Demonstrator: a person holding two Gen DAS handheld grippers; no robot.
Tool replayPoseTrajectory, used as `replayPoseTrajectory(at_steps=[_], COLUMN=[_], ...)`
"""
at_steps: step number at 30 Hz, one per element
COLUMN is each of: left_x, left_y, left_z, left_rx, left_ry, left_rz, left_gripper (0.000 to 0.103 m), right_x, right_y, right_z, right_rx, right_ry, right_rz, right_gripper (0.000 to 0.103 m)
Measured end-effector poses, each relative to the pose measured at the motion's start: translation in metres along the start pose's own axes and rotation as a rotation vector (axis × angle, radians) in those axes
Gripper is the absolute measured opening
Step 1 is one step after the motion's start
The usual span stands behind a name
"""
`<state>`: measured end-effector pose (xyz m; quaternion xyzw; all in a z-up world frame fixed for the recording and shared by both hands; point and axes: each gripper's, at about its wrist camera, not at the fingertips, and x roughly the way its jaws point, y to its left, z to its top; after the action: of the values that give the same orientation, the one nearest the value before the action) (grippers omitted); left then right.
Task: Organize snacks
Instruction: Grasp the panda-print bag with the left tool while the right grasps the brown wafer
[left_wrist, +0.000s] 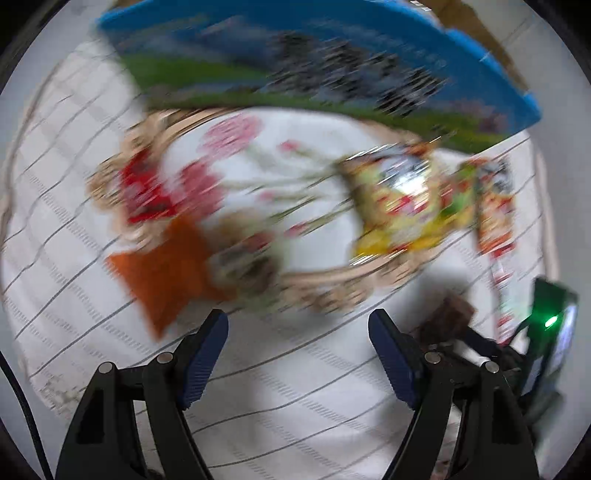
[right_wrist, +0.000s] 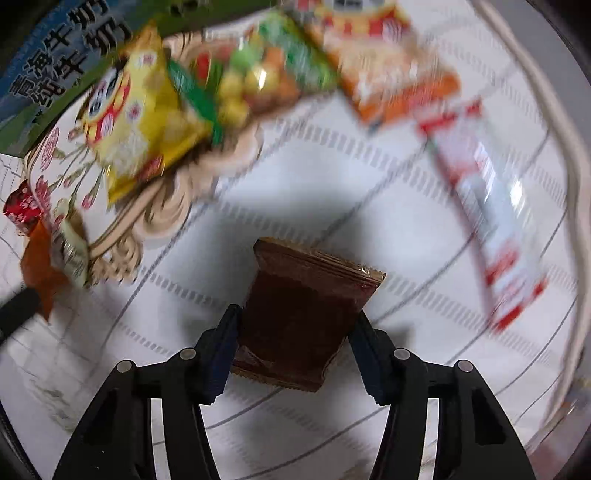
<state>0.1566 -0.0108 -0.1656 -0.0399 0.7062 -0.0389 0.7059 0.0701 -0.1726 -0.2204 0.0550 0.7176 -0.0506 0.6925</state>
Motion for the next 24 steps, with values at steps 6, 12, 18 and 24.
replayPoseTrajectory(at_steps=[6, 12, 18, 24], left_x=[0.027, 0.066, 0.070, 0.060], left_y=[-0.041, -0.048, -0.046, -0.034], left_z=[0.056, 0.077, 0.079, 0.036], left_rx=[-0.001, -0.048, -0.022, 0.086], left_ry=[0.066, 0.119, 0.053, 0.027], left_rz=[-0.099, -0.084, -0.051, 0.050], left_gripper=[0.078, 0.077, 0.051, 0.051], right_x=[-0.005, -0.007, 0.011, 0.011], right_y=[-0.026, -0.048, -0.048, -0.041], right_z=[0.025, 0.035, 0.022, 0.030], right_rx=[-0.029, 0.005, 0.089, 0.052], right_ry=[-0.007, 0.000, 0.000, -0.031], right_rz=[0.012, 0.046, 0.040, 0.018], right_gripper=[0.062, 0.071, 0.070, 0.060])
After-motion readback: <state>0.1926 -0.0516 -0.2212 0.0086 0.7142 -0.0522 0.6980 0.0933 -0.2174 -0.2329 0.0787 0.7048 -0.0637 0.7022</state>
